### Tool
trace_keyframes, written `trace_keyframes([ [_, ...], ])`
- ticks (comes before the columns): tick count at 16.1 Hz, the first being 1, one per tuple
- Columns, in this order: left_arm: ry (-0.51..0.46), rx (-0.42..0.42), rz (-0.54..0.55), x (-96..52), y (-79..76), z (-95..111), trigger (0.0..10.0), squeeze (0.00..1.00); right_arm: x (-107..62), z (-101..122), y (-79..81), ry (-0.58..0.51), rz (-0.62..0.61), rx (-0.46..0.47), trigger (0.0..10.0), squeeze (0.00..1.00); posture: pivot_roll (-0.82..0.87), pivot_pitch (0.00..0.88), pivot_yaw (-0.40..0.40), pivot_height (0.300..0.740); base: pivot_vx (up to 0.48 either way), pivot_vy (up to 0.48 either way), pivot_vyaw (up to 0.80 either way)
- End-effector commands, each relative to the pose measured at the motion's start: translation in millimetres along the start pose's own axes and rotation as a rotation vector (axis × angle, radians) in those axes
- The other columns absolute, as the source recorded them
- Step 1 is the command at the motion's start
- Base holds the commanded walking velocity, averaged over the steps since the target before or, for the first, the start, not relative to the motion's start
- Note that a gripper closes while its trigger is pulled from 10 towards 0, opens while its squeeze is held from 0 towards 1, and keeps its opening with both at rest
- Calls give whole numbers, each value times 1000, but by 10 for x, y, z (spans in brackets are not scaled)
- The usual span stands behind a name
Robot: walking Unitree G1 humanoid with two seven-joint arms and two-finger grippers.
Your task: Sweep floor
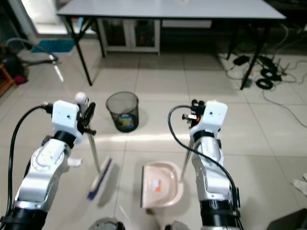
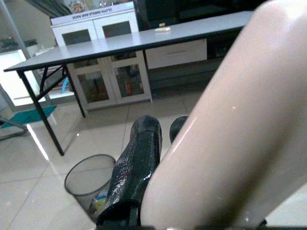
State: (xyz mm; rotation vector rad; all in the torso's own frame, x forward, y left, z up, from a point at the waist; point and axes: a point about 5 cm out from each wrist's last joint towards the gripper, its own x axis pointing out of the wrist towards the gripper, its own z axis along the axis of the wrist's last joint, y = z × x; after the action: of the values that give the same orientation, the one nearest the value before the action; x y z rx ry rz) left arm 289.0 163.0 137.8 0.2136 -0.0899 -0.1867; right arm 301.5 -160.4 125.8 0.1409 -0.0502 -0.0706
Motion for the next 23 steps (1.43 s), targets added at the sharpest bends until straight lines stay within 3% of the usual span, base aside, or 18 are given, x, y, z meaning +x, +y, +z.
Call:
trace_keyframes([
  [1, -31, 15, 12, 16, 48, 81, 10000, 0, 20, 70, 27, -28, 12, 6, 10000, 0, 24, 78, 34, 740, 0, 424, 0],
  [14, -40, 65, 56, 32, 213, 149, 10000, 0, 48, 32, 61, -8, 29, 24, 10000, 0, 38, 50, 22, 740, 0, 423, 0],
  [23, -58, 69, 68, 84, 230, 199, 10000, 0, 73, 26, 71, -7, 31, 30, 10000, 0, 43, 37, 25, 740, 0, 475, -47],
])
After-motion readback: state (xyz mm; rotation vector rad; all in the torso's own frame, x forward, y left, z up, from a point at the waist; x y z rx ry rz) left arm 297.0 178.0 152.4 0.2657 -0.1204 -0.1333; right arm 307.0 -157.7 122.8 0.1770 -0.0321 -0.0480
